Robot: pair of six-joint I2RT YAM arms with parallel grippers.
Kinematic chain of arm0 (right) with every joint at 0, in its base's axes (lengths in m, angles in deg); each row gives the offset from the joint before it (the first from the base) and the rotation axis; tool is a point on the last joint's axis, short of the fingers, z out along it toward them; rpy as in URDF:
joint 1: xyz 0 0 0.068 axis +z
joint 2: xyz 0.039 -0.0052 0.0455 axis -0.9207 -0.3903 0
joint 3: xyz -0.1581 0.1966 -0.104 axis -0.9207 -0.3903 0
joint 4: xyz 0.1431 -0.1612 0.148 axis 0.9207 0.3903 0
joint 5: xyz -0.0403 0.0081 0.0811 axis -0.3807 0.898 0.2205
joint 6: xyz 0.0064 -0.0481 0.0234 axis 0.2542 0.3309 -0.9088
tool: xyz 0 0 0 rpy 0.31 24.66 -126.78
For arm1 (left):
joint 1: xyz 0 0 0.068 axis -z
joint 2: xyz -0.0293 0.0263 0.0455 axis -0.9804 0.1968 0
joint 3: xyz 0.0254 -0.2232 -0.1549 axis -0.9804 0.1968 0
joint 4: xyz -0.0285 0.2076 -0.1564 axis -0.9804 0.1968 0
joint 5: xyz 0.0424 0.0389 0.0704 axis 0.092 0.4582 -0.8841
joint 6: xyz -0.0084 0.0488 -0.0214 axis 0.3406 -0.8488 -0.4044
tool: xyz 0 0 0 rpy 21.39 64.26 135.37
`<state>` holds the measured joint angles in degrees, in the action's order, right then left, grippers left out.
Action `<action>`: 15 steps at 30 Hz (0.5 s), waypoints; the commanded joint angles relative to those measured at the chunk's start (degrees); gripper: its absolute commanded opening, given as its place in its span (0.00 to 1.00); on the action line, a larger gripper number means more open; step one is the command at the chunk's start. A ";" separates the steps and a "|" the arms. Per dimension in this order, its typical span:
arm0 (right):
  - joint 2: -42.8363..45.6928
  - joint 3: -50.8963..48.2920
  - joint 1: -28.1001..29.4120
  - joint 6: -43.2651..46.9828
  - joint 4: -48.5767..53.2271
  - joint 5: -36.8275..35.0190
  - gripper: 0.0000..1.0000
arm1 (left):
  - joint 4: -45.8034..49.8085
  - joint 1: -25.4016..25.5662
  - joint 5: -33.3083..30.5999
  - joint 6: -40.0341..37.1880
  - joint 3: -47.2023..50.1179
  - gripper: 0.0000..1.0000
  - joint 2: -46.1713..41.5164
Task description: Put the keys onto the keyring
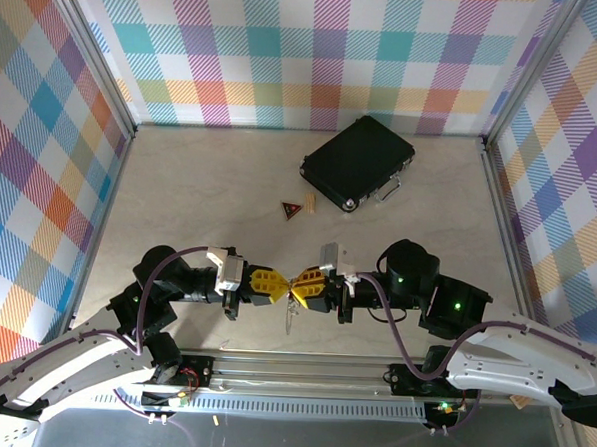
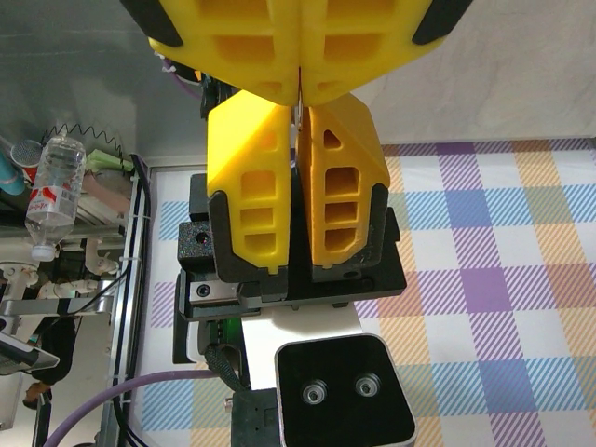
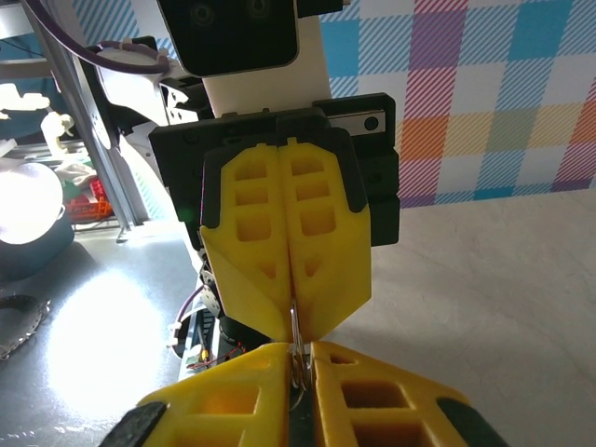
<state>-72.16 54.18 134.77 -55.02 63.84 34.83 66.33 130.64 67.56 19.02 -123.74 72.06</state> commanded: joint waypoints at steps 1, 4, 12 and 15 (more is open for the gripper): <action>0.20 0.97 0.55 0.80 -1.47 -0.86 0.12 | -1.34 -0.24 0.87 -0.59 0.24 0.00 -1.00; -0.18 1.30 0.55 0.99 -0.80 -1.23 0.09 | -1.32 -0.31 0.83 -0.55 0.23 0.00 -0.98; -1.19 5.28 1.16 5.78 7.59 -4.97 0.00 | 6.03 -0.22 -5.79 -3.35 -1.13 0.00 -1.64; -2.50 9.34 1.25 8.13 14.83 -6.99 0.00 | 11.42 0.46 -10.49 -5.16 -2.72 0.17 -2.12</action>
<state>-74.63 58.94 135.62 -50.72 72.27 30.42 72.04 130.73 62.69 16.47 -124.12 71.14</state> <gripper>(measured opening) 0.063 0.141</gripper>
